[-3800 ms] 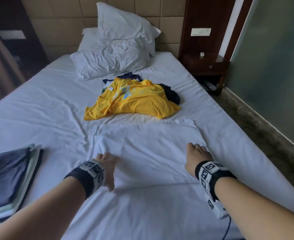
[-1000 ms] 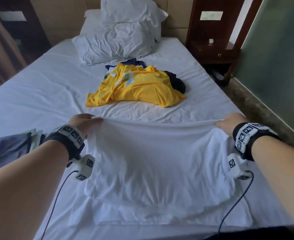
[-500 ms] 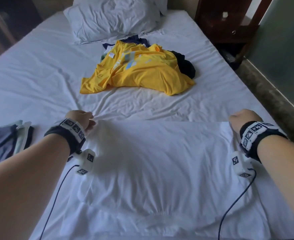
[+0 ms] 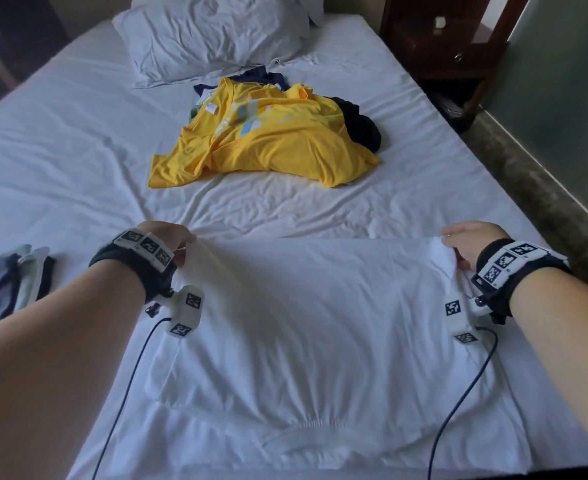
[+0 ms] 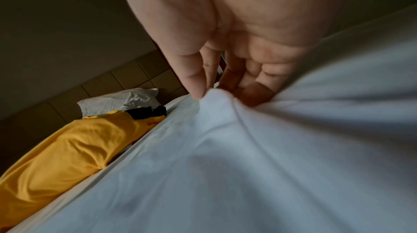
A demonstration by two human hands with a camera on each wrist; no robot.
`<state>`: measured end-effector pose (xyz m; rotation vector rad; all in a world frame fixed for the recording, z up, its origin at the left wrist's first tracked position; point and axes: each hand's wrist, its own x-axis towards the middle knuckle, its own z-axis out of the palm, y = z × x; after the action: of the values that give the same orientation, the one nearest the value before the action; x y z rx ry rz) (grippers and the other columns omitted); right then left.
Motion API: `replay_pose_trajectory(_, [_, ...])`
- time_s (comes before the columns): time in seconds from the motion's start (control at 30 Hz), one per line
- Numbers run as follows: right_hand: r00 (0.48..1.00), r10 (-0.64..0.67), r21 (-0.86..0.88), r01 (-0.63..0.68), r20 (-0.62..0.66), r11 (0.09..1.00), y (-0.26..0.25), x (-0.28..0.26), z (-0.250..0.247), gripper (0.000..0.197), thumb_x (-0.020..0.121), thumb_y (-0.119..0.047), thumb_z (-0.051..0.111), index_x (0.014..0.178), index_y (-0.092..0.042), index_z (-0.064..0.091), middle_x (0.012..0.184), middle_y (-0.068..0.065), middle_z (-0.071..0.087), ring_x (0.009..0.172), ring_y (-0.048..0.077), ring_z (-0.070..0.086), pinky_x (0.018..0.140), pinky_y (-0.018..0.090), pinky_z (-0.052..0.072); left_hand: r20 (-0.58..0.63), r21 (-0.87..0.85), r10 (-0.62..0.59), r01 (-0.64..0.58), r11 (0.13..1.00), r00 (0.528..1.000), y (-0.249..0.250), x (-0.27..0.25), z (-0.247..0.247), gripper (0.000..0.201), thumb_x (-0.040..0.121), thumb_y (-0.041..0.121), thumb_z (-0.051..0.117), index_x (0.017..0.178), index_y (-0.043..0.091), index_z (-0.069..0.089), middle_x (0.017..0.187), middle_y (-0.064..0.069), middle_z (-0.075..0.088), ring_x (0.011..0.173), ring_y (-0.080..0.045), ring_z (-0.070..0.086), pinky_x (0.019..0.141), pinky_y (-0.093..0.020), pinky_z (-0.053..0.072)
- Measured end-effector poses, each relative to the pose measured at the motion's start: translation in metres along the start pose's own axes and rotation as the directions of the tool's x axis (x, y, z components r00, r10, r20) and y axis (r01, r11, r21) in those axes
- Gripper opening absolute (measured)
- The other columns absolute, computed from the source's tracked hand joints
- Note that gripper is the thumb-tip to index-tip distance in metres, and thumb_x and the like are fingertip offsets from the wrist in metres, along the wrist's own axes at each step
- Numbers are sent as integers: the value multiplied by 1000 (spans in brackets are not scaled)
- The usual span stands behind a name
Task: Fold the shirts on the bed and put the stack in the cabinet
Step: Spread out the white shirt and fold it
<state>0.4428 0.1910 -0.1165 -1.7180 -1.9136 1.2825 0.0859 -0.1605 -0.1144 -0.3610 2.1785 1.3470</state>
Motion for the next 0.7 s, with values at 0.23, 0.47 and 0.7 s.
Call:
replay_pose_trajectory(0.23, [998, 41, 14, -40, -37, 999, 3, 8, 0, 21, 87, 5, 63, 84, -15, 70, 99, 20, 71, 91, 38, 69, 82, 45, 60, 110, -249, -33, 59, 967, 993, -9, 10, -7, 18, 95, -8, 60, 85, 7, 59, 76, -6, 58, 76, -24, 62, 80, -37, 58])
replay_pose_trajectory(0.47, [997, 18, -93, -26, -76, 995, 4, 11, 1, 18, 92, 1, 61, 95, -14, 71, 104, 17, 70, 95, 37, 67, 79, 40, 57, 161, -246, 19, 21, 969, 987, -15, 32, -14, 44, 91, -7, 64, 132, 10, 62, 122, -16, 66, 96, -27, 64, 93, -38, 54])
replay_pose_trajectory(0.7, [991, -47, -313, 4, -128, 950, -4, 10, 3, 33, 96, -6, 56, 126, -10, 68, 132, 15, 64, 118, 39, 60, 103, 45, 50, 45, -121, 138, -132, 984, 989, -6, 20, -24, 39, 79, -5, 78, 111, 16, 77, 96, -13, 71, 69, -19, 66, 68, -26, 56])
